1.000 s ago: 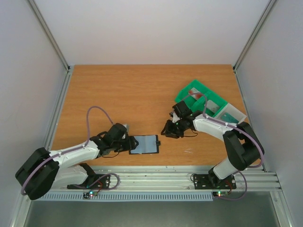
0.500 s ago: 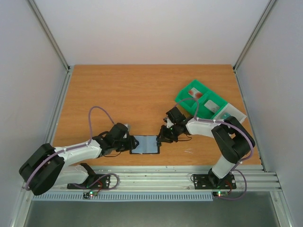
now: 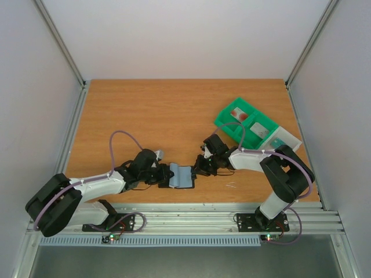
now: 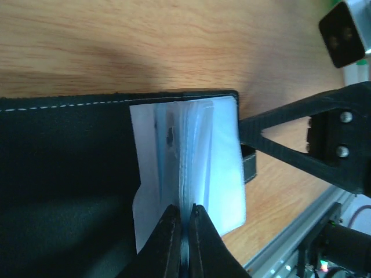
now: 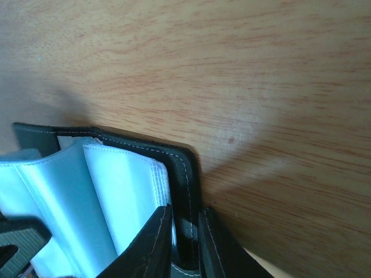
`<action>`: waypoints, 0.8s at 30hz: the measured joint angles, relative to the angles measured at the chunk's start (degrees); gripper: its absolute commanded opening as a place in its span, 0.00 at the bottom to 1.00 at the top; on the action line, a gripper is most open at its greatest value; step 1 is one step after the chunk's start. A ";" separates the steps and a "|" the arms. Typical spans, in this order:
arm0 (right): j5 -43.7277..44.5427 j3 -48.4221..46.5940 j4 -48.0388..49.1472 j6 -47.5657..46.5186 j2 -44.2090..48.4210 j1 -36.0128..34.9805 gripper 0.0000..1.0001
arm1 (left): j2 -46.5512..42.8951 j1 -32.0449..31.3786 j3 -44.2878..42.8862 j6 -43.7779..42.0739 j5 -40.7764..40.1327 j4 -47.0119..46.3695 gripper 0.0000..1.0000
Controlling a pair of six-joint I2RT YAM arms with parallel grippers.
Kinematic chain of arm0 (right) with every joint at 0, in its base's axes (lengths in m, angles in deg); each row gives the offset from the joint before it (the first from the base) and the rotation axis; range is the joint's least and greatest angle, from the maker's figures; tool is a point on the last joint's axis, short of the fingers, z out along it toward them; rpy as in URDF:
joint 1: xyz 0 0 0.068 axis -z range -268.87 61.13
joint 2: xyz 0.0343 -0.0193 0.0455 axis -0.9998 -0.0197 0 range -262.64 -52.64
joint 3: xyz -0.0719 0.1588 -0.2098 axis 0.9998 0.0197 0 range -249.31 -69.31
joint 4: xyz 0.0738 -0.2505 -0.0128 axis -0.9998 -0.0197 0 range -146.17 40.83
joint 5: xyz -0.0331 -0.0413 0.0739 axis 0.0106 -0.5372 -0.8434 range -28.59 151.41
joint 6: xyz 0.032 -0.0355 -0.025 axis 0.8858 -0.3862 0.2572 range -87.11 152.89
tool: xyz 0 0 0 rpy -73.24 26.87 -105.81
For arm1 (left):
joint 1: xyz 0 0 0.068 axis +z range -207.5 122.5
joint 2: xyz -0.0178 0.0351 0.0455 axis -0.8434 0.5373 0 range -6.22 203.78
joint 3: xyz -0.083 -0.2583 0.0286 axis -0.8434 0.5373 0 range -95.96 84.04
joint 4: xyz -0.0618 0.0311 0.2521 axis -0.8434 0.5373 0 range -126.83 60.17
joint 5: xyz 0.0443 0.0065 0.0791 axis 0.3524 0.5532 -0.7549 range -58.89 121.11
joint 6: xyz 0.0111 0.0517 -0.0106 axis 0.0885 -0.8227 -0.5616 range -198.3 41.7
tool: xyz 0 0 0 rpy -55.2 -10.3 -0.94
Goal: Take the credit cards out of the card holder
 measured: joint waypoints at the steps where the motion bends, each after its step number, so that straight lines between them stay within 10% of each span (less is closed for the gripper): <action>1: 0.02 0.07 0.17 0.15 0.00 -0.04 0.16 | 0.00 0.00 0.17 0.48 0.74 -1.18 0.00; 10: 0.44 0.63 1.40 0.81 0.20 -0.24 0.16 | -0.22 0.00 1.33 2.82 2.10 -4.59 0.18; 24: 7.39 2.23 -9.94 0.50 11.10 -0.59 0.30 | -16.22 0.00 -6.69 -3.87 -12.35 18.47 0.98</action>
